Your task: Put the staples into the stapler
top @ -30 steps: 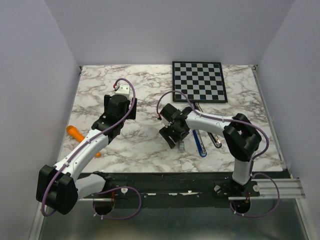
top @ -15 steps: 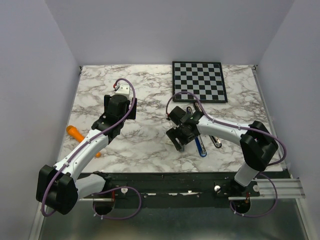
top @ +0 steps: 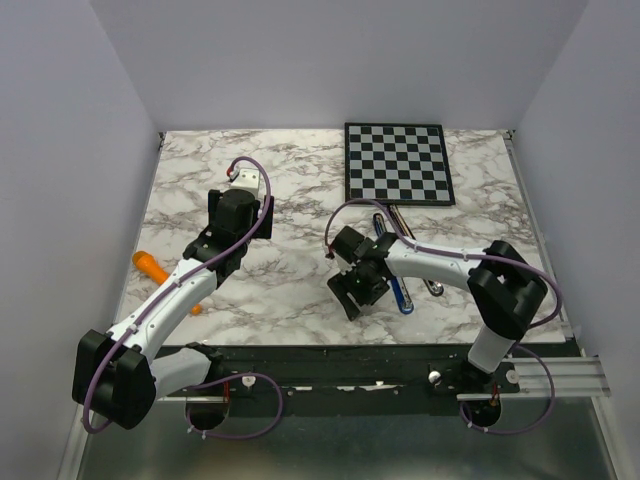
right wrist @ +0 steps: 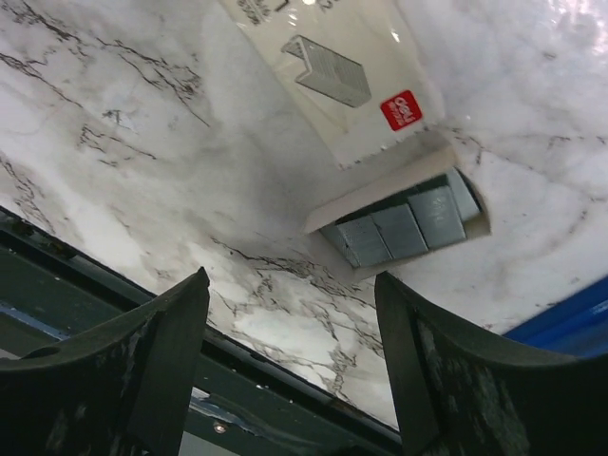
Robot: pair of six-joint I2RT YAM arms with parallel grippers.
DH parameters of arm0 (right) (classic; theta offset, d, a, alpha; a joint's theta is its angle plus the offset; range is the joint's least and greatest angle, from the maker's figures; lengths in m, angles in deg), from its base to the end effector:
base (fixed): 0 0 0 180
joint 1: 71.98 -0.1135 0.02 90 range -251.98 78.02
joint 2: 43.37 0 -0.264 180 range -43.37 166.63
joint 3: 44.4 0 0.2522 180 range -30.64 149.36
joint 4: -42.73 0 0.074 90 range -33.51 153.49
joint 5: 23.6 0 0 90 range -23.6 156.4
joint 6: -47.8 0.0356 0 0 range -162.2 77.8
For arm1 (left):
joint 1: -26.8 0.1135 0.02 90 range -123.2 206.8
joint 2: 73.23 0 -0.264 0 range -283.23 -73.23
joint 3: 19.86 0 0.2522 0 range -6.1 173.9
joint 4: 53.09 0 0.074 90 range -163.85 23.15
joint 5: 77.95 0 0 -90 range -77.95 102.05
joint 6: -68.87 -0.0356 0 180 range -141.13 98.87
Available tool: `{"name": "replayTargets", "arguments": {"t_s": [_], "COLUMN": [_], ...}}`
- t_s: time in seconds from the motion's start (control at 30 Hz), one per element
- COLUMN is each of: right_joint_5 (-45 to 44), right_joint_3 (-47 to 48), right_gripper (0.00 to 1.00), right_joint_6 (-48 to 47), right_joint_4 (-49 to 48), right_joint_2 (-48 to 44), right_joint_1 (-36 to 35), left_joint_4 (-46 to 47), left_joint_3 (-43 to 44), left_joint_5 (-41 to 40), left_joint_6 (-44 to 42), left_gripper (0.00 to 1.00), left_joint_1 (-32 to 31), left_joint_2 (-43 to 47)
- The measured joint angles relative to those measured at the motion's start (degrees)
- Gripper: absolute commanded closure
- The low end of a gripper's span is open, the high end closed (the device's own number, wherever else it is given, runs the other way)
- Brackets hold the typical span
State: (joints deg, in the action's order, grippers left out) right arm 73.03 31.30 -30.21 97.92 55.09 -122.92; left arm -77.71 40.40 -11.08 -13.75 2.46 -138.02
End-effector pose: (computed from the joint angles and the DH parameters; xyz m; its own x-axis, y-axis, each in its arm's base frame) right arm 0.1948 0.2466 0.1701 -0.7662 -0.6167 -0.1808 -0.6413 0.7517 0.1538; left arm 0.2355 -0.0912 0.2804 -0.4487 0.0733 -0.8907 0.0089 0.9969 0.0776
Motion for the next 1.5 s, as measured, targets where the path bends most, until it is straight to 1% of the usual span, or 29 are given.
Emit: {"name": "replayTargets", "arguments": {"t_s": [0.27,0.33,0.4,0.57,0.67,0.7,0.8,0.93,0.97,1.0,1.2,1.5], "right_joint_5": [2.9,3.3,3.3,1.8,-2.1,-3.7,-8.3,-12.2,-12.9,-13.4,-13.9,-13.9], "right_joint_3": [2.6,3.1,3.5,4.8,6.2,6.8,9.0,10.3,10.5,10.8,11.1,11.0], "right_gripper": [0.23,0.25,0.28,0.3,0.35,0.39,0.46,0.53,0.55,0.6,0.64,0.65], "right_joint_6": [0.0,0.0,0.0,1.4,3.5,4.4,6.6,8.4,8.6,9.0,9.5,10.5], "right_joint_4": [-0.2,-0.4,-0.5,0.4,2.3,2.8,4.0,5.2,5.2,5.3,5.3,4.9], "right_joint_2": [1.4,1.4,1.4,1.1,-0.3,-0.7,-1.0,0.1,0.7,1.4,4.8,6.7], "right_joint_1": [-1.0,-1.1,-1.2,-1.3,-1.4,-1.4,-1.5,-1.5,-1.5,-1.5,-1.5,-1.5], "left_joint_4": [0.0,0.0,0.0,0.0,0.0,0.0,0.0,0.0,0.0,0.0,0.0,0.0], "left_joint_3": [0.0,0.0,0.0,0.0,0.0,0.0,0.0,0.0,0.0,0.0,0.0,0.0], "left_joint_5": [0.0,0.0,0.0,0.0,0.0,0.0,0.0,0.0,0.0,0.0,0.0,0.1], "left_joint_6": [0.0,0.0,0.0,0.0,0.0,0.0,0.0,0.0,0.0,0.0,0.0,0.2], "left_gripper": [0.01,0.01,0.01,0.01,0.01,0.01,0.01,0.01,0.01,0.01,0.01,0.01], "left_joint_1": [0.0,0.0,0.0,0.0,0.0,0.0,0.0,0.0,0.0,0.0,0.0,0.0], "left_joint_2": [0.0,0.0,0.0,0.2,0.3,0.3,0.4,0.5,0.6,0.6,0.7,0.9]}}
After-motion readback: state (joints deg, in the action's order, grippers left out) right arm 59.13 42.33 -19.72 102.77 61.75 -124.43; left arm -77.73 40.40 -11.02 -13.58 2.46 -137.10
